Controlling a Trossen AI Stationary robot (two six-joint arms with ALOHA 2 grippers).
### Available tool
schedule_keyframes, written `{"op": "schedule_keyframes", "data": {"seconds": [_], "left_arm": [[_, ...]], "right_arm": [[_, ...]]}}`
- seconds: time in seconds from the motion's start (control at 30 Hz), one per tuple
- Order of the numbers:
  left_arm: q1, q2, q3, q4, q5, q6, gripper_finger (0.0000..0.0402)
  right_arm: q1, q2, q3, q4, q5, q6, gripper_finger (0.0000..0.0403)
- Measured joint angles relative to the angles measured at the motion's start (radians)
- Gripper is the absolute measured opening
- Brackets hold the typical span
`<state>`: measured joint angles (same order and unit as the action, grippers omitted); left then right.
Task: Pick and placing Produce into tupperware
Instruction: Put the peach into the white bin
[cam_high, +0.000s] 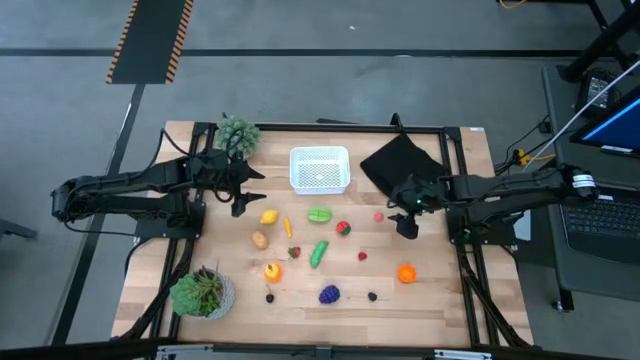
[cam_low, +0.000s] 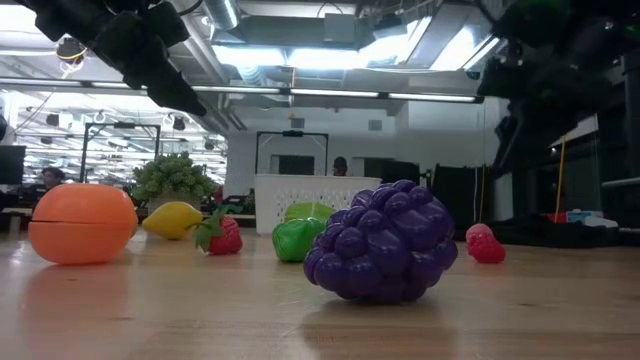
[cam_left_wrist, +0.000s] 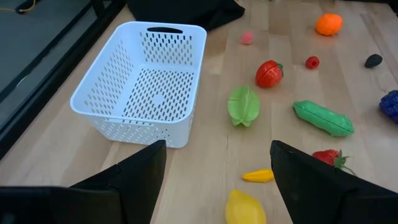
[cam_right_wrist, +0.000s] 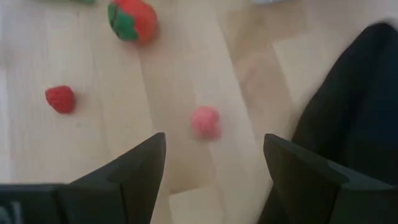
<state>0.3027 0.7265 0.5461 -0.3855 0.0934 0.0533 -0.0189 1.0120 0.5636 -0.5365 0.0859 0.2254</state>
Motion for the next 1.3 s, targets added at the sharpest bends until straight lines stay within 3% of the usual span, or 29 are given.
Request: {"op": "schedule_keyframes", "data": {"seconds": [0.33,0.53,0.83,1.3], "left_arm": [[-0.001,0.007,-0.004,-0.012,0.000,0.000,0.0279],[-0.003,0.008,-0.101,0.057,0.000,-0.023,0.0279],[-0.003,0.008,-0.187,0.147,0.000,-0.028,0.0279],[-0.003,0.007,-0.195,0.156,0.000,-0.028,0.0279]], "right_arm": [[0.000,0.164,0.000,0.051,-0.009,0.003,0.0273],[0.000,0.251,-0.001,0.117,-0.009,-0.005,0.0273],[0.000,0.350,-0.001,0.198,-0.010,-0.020,0.0273],[0.000,0.450,0.001,0.263,-0.008,-0.019,0.0273]]}}
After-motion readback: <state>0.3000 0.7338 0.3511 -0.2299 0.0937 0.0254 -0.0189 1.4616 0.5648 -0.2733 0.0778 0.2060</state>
